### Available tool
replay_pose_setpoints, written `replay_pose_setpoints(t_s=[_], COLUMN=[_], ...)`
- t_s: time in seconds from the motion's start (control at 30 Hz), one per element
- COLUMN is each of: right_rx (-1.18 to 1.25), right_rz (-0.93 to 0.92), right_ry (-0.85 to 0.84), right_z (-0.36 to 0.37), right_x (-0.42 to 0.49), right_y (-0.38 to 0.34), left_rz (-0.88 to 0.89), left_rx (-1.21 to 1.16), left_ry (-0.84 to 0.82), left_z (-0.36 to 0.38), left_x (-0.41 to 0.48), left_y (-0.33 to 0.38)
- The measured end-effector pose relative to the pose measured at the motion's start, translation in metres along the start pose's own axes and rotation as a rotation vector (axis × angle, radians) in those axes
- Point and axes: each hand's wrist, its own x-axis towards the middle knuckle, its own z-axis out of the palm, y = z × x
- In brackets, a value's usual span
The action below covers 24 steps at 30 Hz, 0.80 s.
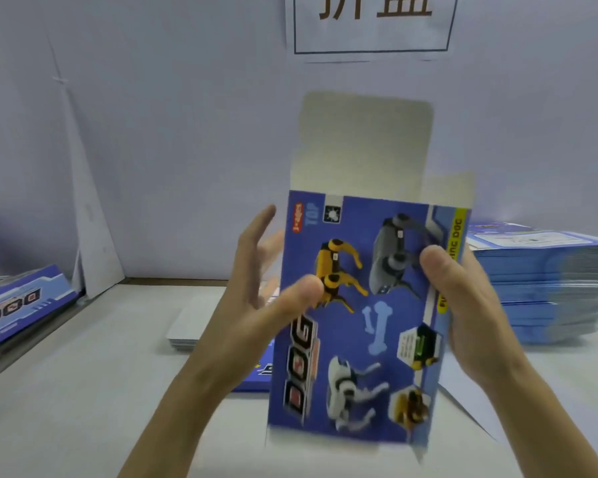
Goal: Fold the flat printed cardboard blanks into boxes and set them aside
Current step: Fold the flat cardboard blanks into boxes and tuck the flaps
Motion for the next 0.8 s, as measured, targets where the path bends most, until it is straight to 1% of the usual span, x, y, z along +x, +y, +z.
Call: replay_pose_setpoints(t_s=[0.03, 0.1, 0.2, 0.33, 0.4, 0.47, 0.63, 0.73, 0.8], right_rx=[-0.02, -0.088, -0.157, -0.138, -0.195, -0.193, -0.081, -0.129, -0.2], right_rz=[0.048, 0.049, -0.032, -0.089, -0.166, -0.226, -0.198, -0.175, -0.158], right_ry=[-0.029, -0.051, -0.081, -0.141, -0.144, -0.147, -0.147, -0.155, -0.184], right_z=[0.0, 0.001, 0.002, 0.002, 0.003, 0.002, 0.005, 0.008, 0.006], right_x=[-0.002, -0.004, -0.009, -0.01, -0.007, -0.006, -0.01, -0.012, -0.011], right_y=[0.001, 0.001, 0.002, 0.003, 0.002, 0.0, -0.002, -0.004, -0.006], left_rz=[0.008, 0.018, 0.005, 0.022, 0.022, 0.016, 0.027, 0.128, 0.187], left_rx=[-0.045, -0.12, -0.169, -0.21, -0.226, -0.238, -0.259, -0.177, -0.218], left_ry=[-0.01, -0.001, 0.001, 0.002, -0.01, -0.022, -0.032, 0.001, 0.005], left_z=[0.003, 0.006, 0.008, 0.007, 0.006, 0.006, 0.008, 0.002, 0.001], left_x=[-0.001, -0.002, -0.002, -0.002, -0.004, -0.005, -0.004, -0.001, -0.001], left_y=[-0.001, -0.003, -0.008, -0.013, -0.016, -0.019, -0.019, -0.02, -0.019])
